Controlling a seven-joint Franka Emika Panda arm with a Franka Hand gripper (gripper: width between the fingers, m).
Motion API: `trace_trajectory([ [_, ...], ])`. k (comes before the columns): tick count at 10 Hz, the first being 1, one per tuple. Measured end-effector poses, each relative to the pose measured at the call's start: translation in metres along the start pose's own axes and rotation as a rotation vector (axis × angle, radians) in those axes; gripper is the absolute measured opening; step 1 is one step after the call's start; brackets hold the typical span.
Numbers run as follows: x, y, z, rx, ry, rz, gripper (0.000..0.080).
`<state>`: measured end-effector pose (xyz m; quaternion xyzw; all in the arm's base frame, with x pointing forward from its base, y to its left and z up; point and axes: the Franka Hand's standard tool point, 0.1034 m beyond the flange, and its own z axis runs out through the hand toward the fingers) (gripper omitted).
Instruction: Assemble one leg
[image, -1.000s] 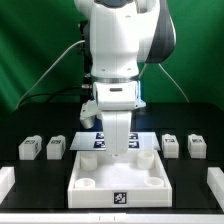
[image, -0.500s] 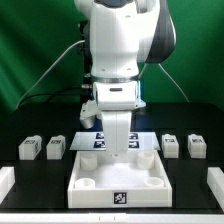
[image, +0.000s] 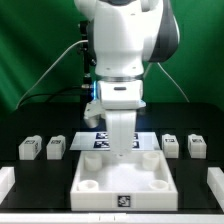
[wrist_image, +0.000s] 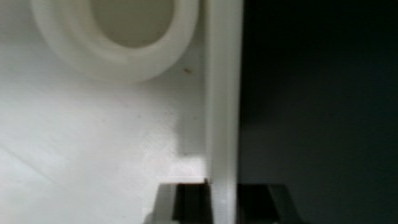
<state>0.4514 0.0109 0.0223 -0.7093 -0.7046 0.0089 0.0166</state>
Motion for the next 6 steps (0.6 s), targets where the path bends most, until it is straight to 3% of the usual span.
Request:
trace_trajectory([
  [3,0.026,0.028,0.001,-0.028,0.016,-0.009,0.0057],
  [6,0.040,0.044,0.001,-0.042,0.028,0.024,0.0057],
])
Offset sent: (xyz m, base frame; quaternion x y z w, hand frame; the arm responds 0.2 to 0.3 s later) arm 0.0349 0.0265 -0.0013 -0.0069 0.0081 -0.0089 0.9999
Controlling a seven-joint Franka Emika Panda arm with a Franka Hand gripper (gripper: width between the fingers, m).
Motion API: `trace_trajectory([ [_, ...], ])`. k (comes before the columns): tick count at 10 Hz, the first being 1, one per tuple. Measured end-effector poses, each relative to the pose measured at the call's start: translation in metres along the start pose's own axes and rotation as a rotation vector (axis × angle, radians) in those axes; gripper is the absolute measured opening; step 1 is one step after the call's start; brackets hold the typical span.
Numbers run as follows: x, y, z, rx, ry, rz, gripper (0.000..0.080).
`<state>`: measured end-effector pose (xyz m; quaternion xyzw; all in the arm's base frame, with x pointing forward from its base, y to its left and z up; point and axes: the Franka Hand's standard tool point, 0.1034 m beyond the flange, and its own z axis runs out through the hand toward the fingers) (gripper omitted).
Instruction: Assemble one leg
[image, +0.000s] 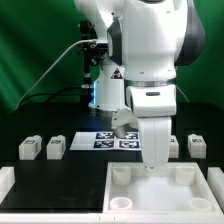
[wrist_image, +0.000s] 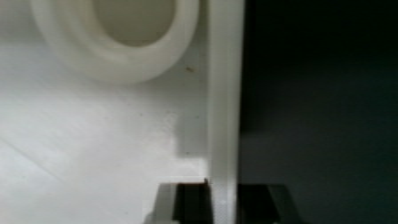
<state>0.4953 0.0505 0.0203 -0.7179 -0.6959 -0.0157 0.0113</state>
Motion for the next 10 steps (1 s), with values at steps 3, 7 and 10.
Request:
trace_trajectory([
  [3,0.0152,-0.0003,0.0018,0.012,0.002,-0.005,0.0057],
  [7,0.0143,0.0000,0.0020,-0.015,0.010,-0.019,0.0057],
  [10,0.0136,-0.0001,0.0023,-0.015,0.010,-0.017,0.0324],
])
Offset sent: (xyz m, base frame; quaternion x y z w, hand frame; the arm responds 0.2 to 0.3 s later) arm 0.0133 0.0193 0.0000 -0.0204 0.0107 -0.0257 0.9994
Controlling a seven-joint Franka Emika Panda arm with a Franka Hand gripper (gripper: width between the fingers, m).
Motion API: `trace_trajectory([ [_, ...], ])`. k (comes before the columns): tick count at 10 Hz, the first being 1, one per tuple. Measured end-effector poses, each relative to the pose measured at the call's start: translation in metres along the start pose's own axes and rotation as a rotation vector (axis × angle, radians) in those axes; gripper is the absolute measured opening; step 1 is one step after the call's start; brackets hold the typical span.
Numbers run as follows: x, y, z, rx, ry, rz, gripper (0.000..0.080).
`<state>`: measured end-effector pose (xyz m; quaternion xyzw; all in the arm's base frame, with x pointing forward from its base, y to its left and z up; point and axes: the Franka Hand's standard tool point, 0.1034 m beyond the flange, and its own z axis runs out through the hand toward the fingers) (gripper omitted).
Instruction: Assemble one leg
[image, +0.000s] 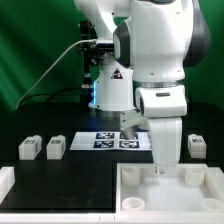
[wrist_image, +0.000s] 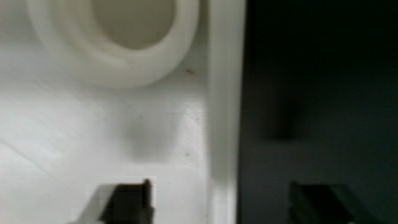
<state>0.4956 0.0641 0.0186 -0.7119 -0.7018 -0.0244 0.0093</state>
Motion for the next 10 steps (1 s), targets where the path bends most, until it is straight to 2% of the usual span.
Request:
trace_trajectory([
  [1,-0.0001,0.0000,0.0000,0.000,0.000,0.000,0.0505],
  [2,-0.0002,0.0000,0.0000,0.000,0.000,0.000,0.0603],
  [3,-0.0004,0.0000,0.0000,0.000,0.000,0.001,0.0603],
  [4,-0.0005,0.0000,0.0000,0.000,0.000,0.001,0.0641],
  [10,-0.0014,0.0001,0.0001,0.000,0.000,0.003,0.0649],
])
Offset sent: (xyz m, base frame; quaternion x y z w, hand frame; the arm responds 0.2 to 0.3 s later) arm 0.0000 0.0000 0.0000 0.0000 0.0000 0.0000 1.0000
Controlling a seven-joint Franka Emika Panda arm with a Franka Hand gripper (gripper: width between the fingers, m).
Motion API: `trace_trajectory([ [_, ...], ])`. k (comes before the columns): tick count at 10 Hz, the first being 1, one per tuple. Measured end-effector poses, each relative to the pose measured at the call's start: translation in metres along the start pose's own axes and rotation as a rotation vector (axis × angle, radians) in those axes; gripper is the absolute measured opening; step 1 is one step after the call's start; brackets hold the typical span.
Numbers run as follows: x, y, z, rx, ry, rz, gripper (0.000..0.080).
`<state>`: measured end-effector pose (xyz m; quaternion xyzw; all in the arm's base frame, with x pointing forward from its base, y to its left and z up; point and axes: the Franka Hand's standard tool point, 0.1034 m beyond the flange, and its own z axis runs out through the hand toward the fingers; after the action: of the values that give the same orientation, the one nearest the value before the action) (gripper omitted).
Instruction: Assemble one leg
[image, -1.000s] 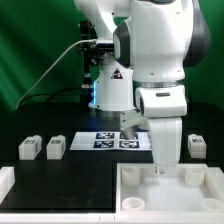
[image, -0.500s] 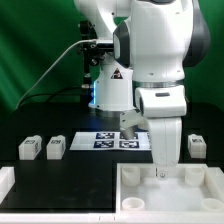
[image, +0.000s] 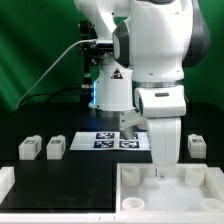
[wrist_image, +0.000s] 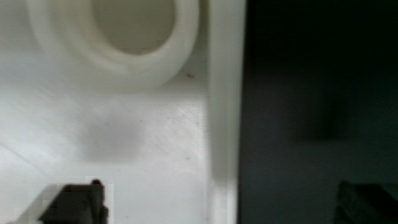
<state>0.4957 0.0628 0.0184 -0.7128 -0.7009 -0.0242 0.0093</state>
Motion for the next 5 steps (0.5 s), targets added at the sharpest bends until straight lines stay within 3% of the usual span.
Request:
trace_trajectory([
  [3,0.003,-0.008,-0.010,-0.006,-0.001,0.145,0.0649],
  [5,0.026,-0.016,-0.018,-0.007,0.010,0.353,0.0649],
])
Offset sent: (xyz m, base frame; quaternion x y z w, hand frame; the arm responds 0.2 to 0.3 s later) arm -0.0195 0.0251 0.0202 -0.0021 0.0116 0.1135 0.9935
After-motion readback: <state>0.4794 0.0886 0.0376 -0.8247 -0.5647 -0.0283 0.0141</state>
